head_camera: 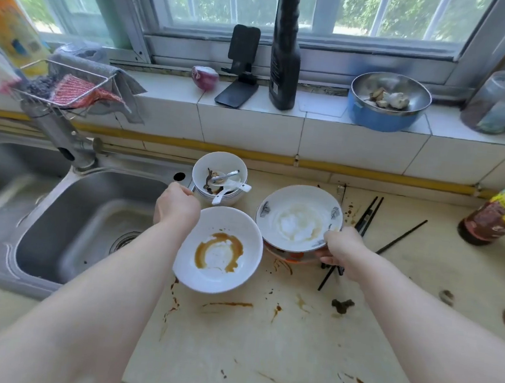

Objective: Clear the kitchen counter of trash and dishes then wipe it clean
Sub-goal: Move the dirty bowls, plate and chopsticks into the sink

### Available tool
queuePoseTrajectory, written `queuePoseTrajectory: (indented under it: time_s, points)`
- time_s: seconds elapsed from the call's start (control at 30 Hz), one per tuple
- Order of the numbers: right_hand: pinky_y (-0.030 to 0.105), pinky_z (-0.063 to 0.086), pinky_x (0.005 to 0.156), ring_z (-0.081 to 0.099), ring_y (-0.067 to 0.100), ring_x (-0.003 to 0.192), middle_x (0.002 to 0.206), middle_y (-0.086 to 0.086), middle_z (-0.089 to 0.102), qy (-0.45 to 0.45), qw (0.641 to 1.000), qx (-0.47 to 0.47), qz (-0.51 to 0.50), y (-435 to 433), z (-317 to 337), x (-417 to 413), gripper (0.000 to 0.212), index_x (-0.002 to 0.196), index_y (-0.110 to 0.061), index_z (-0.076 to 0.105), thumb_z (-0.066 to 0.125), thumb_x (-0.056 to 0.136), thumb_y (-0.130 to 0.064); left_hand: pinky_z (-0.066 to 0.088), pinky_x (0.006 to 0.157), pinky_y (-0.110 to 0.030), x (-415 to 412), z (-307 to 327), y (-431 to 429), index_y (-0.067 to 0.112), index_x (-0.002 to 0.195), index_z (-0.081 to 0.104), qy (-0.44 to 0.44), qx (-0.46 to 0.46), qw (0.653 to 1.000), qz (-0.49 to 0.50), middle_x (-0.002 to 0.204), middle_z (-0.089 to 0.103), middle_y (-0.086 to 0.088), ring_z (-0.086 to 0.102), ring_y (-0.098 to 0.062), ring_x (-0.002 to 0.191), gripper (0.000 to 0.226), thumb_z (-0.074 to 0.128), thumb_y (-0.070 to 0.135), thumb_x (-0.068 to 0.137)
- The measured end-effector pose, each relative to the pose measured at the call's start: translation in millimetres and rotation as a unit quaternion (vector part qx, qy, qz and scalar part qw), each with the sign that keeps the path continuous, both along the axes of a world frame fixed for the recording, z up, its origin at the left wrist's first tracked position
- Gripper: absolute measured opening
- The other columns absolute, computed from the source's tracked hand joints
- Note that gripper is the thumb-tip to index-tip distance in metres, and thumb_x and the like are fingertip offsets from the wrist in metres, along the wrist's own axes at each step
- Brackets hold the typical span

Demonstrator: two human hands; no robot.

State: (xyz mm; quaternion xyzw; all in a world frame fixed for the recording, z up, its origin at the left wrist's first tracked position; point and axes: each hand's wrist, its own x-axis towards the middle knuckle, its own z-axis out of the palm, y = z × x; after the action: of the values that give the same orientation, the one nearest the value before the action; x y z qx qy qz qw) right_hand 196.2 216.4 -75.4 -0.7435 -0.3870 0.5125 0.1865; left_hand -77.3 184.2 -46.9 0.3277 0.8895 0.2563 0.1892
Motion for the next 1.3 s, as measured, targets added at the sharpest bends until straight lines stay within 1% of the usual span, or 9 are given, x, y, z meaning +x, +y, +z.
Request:
queuePoseTrajectory:
  time_s: [0.17, 0.3, 0.53, 0.7, 0.9, 1.03, 1.1, 1.17, 1.3]
  points:
    - [0.031, 0.057, 0.061, 0.069, 0.024, 0.077, 0.109, 0.015, 0.063, 0.002, 1.000, 0.005, -0.001, -4.9, -4.5, -1.6, 0.040, 0.134, -0.004, 0.043, 0.044, 0.095, -0.011, 0.042, 0.071, -0.032, -0.7, 1.6, -9.5, 0.017, 0.108, 0.059, 0.022, -0.009, 1.000, -0.008, 0.113, 0.061, -0.005, 0.051, -0.025, 0.094, 0.023, 0.044, 0.010, 0.092]
    - [0.029, 0.053, 0.049, 0.068, 0.020, 0.065, 0.113, 0.017, 0.063, -0.023, 1.000, 0.019, -0.010, -5.5, -10.2, -2.5, 0.046, 0.137, -0.004, 0.036, 0.047, 0.092, -0.007, 0.042, 0.069, -0.034, -3.3, -3.0, -23.0, 0.009, 0.111, 0.054, 0.067, -0.110, 0.991, -0.033, 0.107, 0.062, -0.009, 0.057, -0.031, 0.095, 0.025, 0.046, 0.012, 0.088]
    - [0.023, 0.046, 0.039, 0.061, 0.018, 0.047, 0.080, 0.013, 0.070, -0.068, 0.996, 0.005, 0.051, -13.5, -17.4, -3.4, 0.046, 0.133, -0.010, 0.036, 0.054, 0.091, -0.009, 0.049, 0.062, -0.033, -2.4, -20.4, -42.3, 0.001, 0.114, 0.057, 0.004, -0.253, 0.965, -0.075, 0.084, 0.058, -0.013, 0.057, -0.031, 0.076, 0.030, 0.042, 0.006, 0.089]
    - [0.021, 0.042, 0.039, 0.062, 0.018, 0.049, 0.078, 0.010, 0.070, -0.095, 0.992, 0.002, 0.089, -13.8, -18.8, -0.9, 0.045, 0.131, -0.012, 0.036, 0.056, 0.091, -0.014, 0.052, 0.060, -0.034, -6.5, -30.8, -50.4, 0.000, 0.113, 0.054, 0.027, -0.228, 0.970, -0.080, 0.100, 0.060, -0.019, 0.058, -0.033, 0.079, 0.027, 0.040, 0.001, 0.089]
    - [0.017, 0.040, 0.039, 0.066, 0.015, 0.053, 0.082, 0.007, 0.072, -0.114, 0.987, 0.007, 0.116, -8.3, -16.9, 10.7, 0.037, 0.128, -0.015, 0.045, 0.045, 0.091, -0.015, 0.053, 0.057, -0.035, -4.8, -26.3, -56.5, 0.001, 0.096, 0.054, 0.001, -0.197, 0.978, -0.072, 0.084, 0.055, -0.016, 0.056, -0.032, 0.075, 0.020, 0.036, -0.003, 0.088]
    - [0.021, 0.044, 0.047, 0.067, 0.016, 0.057, 0.079, 0.006, 0.072, -0.113, 0.985, 0.011, 0.129, -7.5, -14.4, 14.1, 0.033, 0.119, -0.015, 0.054, 0.041, 0.090, -0.011, 0.049, 0.055, -0.033, -5.5, -8.6, -51.1, 0.004, 0.082, 0.048, -0.107, -0.191, 0.971, -0.094, 0.075, 0.056, -0.018, 0.053, -0.028, 0.063, 0.020, 0.035, -0.011, 0.085]
    - [0.022, 0.046, 0.049, 0.068, 0.017, 0.061, 0.080, 0.006, 0.073, -0.108, 0.985, 0.009, 0.134, -8.7, -12.0, 15.1, 0.030, 0.117, -0.013, 0.056, 0.042, 0.090, -0.010, 0.054, 0.058, -0.035, 3.9, 5.8, -48.2, 0.001, 0.087, 0.053, -0.157, -0.191, 0.963, -0.106, 0.070, 0.064, -0.015, 0.062, -0.025, 0.058, 0.020, 0.038, -0.012, 0.089]
    - [0.025, 0.050, 0.056, 0.070, 0.017, 0.068, 0.085, 0.007, 0.073, -0.101, 0.985, 0.005, 0.139, -10.2, -9.4, 17.4, 0.028, 0.116, -0.013, 0.056, 0.041, 0.092, -0.011, 0.058, 0.062, -0.041, 17.5, 16.3, -41.3, -0.004, 0.104, 0.056, -0.182, -0.163, 0.963, -0.109, 0.088, 0.065, -0.021, 0.065, -0.030, 0.070, 0.022, 0.039, -0.012, 0.091]
    - [0.028, 0.053, 0.061, 0.068, 0.020, 0.077, 0.098, 0.007, 0.070, -0.085, 0.988, 0.025, 0.126, -10.1, -10.2, 29.7, 0.028, 0.110, -0.016, 0.062, 0.038, 0.095, -0.020, 0.054, 0.041, -0.030, 54.6, 22.5, -23.6, -0.004, 0.116, 0.054, -0.225, -0.120, 0.961, -0.107, 0.086, 0.058, -0.015, 0.061, -0.025, 0.065, 0.032, 0.036, -0.013, 0.091]
